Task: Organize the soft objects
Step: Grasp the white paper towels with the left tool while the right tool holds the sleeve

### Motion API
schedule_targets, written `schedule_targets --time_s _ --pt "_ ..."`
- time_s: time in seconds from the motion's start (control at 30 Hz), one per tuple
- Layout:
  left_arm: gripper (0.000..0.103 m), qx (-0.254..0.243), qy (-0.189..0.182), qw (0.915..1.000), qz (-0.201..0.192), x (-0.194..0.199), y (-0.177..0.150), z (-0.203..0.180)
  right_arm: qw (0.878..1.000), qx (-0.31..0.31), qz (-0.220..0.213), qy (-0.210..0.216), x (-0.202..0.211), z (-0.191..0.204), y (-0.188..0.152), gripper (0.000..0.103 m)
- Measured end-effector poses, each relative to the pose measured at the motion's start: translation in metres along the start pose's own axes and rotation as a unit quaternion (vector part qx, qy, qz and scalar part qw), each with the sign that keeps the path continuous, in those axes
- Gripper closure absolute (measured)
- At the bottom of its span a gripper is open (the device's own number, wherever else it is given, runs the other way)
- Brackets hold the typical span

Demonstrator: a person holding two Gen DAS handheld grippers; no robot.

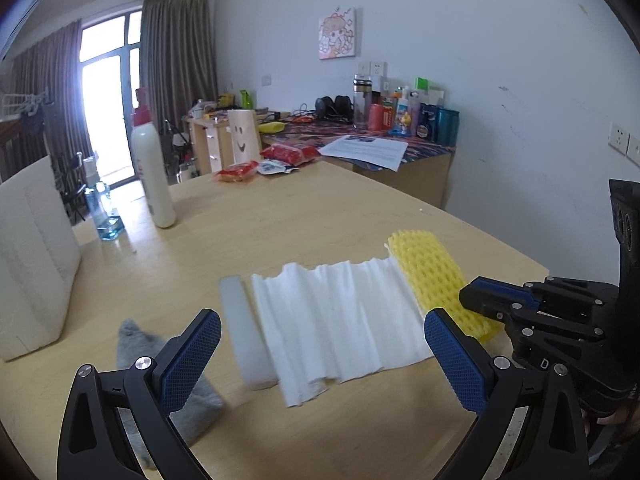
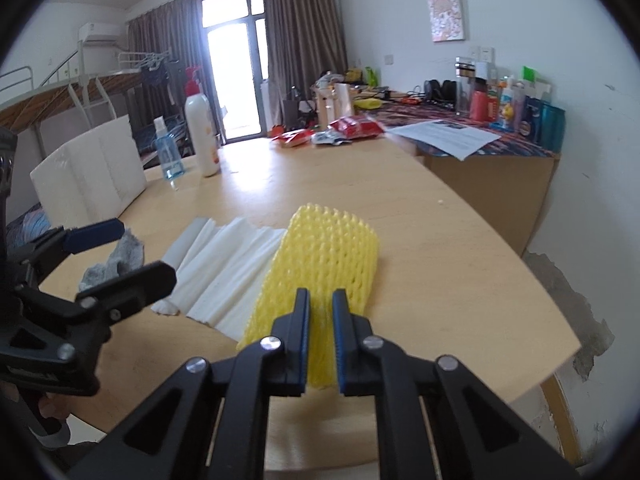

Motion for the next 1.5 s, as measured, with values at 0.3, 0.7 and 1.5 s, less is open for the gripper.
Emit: schedule_targets --time_s 0.3,0.7,1.5 --pt "0.002 0.006 0.009 0.9993 0.035 -0.025 0.000 -0.006 1.000 -0.015 0.015 -0.018 -0.008 -0.018 -0.009 0.089" --pt "0.017 0.042 0.008 0.9930 0.110 -0.056 -0.006 0.001 0.999 -0.016 0.013 -0.024 -0.005 -0.024 -0.012 0.068" --pt "0.046 0.024 0.029 0.9921 0.119 -0.061 -0.008 -0.005 0.999 -0.020 -0.002 -0.033 0.008 -0.024 -0.005 0.043"
Point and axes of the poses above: each gripper's, at about its wrist camera, not at the fingertips, and x roughly against the way its jaws point, z to its left, y to its top, the point moved 3 cm from there along -x, roughly the way its jaws point, and after that the axes turned 8 degrees about -y, right-handed, at the moved point
